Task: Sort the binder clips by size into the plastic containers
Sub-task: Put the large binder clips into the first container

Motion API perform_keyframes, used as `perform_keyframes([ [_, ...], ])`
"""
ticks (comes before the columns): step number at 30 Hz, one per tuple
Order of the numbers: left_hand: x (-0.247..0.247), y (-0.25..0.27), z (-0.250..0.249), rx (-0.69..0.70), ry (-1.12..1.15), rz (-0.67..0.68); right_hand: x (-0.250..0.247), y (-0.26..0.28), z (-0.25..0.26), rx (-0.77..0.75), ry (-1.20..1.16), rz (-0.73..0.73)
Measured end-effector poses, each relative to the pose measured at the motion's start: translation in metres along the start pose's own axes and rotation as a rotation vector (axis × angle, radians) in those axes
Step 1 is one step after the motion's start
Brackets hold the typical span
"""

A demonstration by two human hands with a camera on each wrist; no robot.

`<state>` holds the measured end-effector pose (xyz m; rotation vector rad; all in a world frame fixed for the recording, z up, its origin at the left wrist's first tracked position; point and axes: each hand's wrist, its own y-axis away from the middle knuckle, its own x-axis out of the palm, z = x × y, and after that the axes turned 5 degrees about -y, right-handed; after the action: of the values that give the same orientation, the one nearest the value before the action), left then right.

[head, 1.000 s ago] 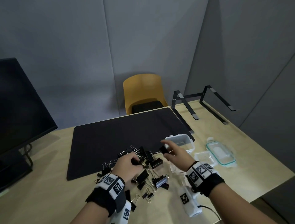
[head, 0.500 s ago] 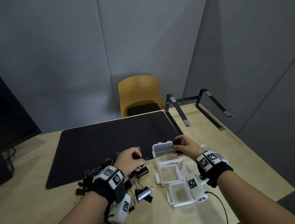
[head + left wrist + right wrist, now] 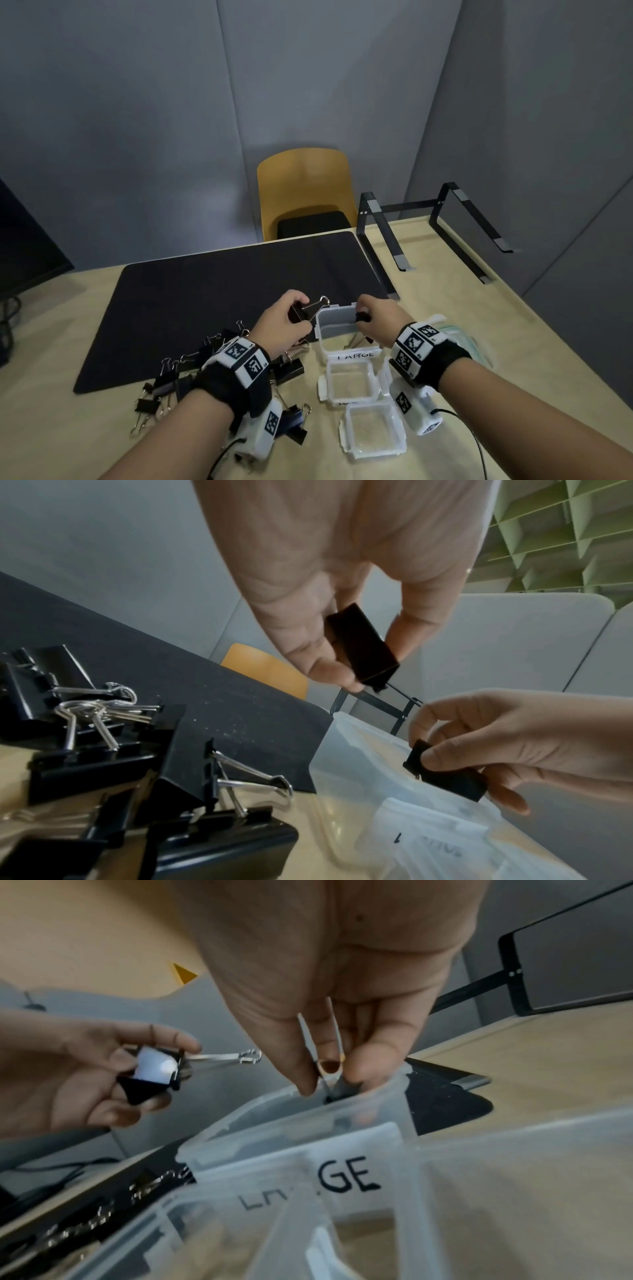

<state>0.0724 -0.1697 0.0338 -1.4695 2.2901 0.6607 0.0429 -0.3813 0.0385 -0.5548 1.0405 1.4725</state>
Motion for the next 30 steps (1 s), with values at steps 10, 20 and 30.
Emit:
perform_keyframes([
  [10,0.016,-0.014,0.001,0.037,-0.087,0.037,0.008,-0.006,-0.003,-0.084,0.3,0.053],
  [20,0.023,-0.016,0.003,0.038,-0.191,0.017,0.005,-0.007,-0.008,-0.106,0.27,0.023],
  [30,0.028,-0.019,-0.002,0.067,-0.24,-0.04,-0.009,0.001,-0.026,-0.127,0.127,0.077],
])
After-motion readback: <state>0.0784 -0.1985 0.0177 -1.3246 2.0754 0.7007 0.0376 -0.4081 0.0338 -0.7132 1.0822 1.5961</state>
